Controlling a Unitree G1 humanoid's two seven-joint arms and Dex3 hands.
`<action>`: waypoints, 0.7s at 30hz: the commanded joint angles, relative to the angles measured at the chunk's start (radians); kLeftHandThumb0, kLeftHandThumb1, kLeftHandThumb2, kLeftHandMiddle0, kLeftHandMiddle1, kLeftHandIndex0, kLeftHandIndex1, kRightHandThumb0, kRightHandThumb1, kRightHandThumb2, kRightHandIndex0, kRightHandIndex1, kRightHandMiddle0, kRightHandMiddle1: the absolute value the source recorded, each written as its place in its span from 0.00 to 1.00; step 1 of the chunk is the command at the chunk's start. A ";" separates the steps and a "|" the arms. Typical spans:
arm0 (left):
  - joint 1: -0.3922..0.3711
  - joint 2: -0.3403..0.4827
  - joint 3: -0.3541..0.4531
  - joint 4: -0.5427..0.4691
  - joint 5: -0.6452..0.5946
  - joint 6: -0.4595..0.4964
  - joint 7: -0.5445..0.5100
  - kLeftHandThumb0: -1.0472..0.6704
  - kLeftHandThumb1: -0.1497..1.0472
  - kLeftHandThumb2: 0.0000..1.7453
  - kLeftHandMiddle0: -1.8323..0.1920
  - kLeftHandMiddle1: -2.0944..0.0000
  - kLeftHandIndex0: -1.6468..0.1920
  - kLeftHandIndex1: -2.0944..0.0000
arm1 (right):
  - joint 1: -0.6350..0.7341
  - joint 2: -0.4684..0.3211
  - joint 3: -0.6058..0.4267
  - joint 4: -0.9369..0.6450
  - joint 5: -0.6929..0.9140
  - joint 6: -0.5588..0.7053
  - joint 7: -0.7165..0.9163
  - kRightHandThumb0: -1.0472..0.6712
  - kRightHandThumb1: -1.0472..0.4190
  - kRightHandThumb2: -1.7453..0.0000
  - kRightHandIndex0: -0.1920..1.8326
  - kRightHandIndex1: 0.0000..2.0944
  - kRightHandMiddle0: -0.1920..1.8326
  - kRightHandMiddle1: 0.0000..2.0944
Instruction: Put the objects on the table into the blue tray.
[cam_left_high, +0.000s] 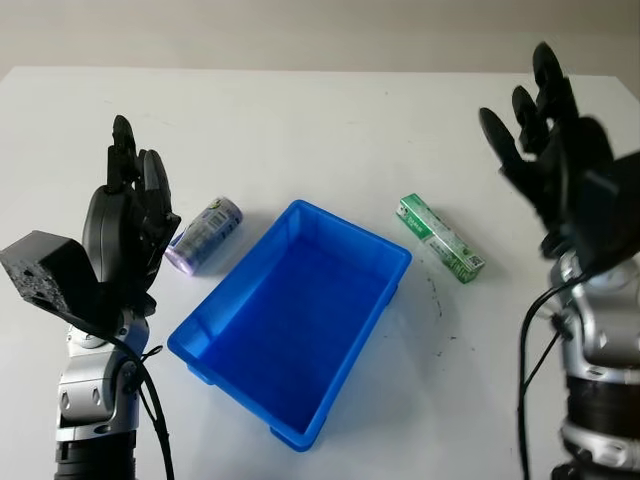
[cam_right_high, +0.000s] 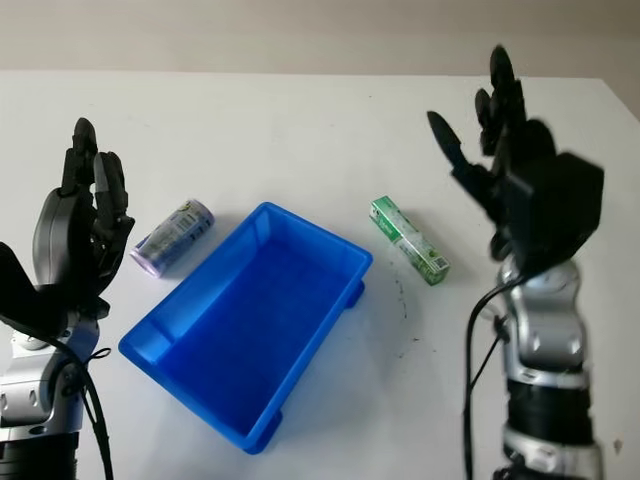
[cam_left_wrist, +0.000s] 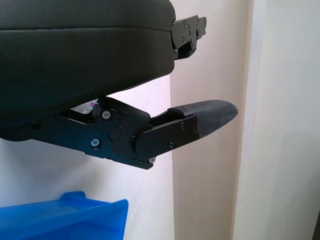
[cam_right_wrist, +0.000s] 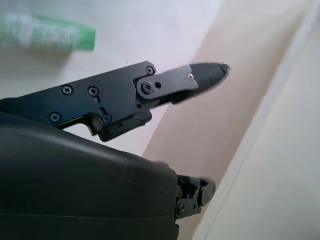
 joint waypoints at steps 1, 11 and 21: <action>-0.013 0.003 0.001 0.004 0.005 -0.015 -0.001 0.20 1.00 0.41 1.00 1.00 1.00 1.00 | -0.031 -0.073 0.026 0.040 -0.048 -0.034 0.028 0.26 0.13 0.98 0.23 0.22 0.14 0.29; -0.029 0.006 -0.005 0.026 0.005 -0.021 -0.006 0.20 1.00 0.41 1.00 1.00 1.00 1.00 | -0.099 -0.283 0.194 0.108 -0.300 -0.033 0.223 0.21 0.13 0.97 0.33 0.12 0.29 0.09; -0.031 0.004 -0.003 0.024 0.002 -0.020 -0.008 0.20 1.00 0.40 1.00 1.00 1.00 1.00 | -0.047 -0.228 0.370 0.121 -0.521 -0.022 0.230 0.21 0.07 0.96 0.29 0.09 0.26 0.03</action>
